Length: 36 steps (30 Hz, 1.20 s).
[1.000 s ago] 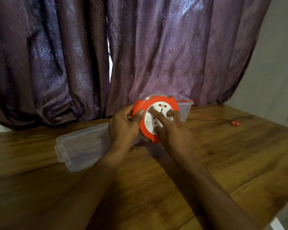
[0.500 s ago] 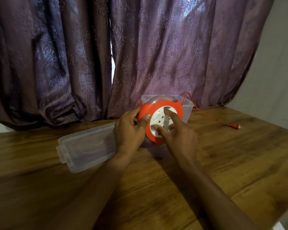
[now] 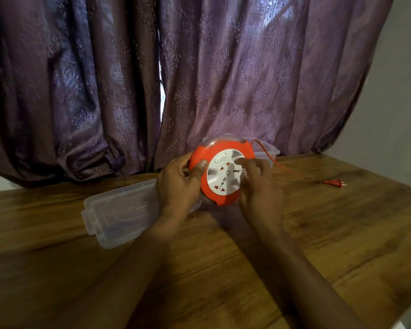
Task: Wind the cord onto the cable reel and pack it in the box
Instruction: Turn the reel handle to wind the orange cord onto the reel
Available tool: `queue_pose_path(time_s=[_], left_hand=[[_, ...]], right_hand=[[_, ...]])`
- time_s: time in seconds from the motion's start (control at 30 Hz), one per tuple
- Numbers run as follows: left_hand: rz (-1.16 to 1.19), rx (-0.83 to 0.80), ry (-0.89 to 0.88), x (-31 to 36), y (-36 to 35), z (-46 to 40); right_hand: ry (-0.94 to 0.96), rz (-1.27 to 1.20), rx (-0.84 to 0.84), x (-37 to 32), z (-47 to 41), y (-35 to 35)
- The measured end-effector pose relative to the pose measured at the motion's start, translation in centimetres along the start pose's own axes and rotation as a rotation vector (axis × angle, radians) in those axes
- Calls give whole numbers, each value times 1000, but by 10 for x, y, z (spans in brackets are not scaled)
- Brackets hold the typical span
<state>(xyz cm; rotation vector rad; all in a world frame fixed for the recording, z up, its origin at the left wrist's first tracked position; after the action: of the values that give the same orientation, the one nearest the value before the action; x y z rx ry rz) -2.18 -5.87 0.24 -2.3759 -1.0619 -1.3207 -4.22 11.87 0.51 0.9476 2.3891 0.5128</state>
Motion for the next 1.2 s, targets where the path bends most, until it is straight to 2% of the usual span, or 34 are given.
queue_pose_path(time_s=[0.13, 0.3, 0.53, 0.77, 1.2], left_hand=[[-4, 6, 8, -1, 3, -2], [-13, -6, 5, 1, 4, -4], [-6, -18, 15, 3, 3, -3], [3, -29, 19, 3, 2, -1], [-35, -49, -30, 2, -5, 6]], right_hand=[[105, 52, -239, -16, 2, -10], [136, 160, -358, -14, 1, -17], [152, 212, -335, -18, 3, -13], [87, 211, -325, -8, 3, -16], [-56, 125, -144, 2, 3, -12]])
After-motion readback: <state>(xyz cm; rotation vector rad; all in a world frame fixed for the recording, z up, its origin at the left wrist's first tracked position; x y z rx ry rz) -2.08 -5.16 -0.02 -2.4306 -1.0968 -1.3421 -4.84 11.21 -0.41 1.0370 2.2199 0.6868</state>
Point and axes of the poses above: each hand's wrist, its own z-axis away from the middle knuckle, its own y-axis out of the back of the hand, x = y × z, the point moved 4 cm from there along -z, towards the middle knuckle
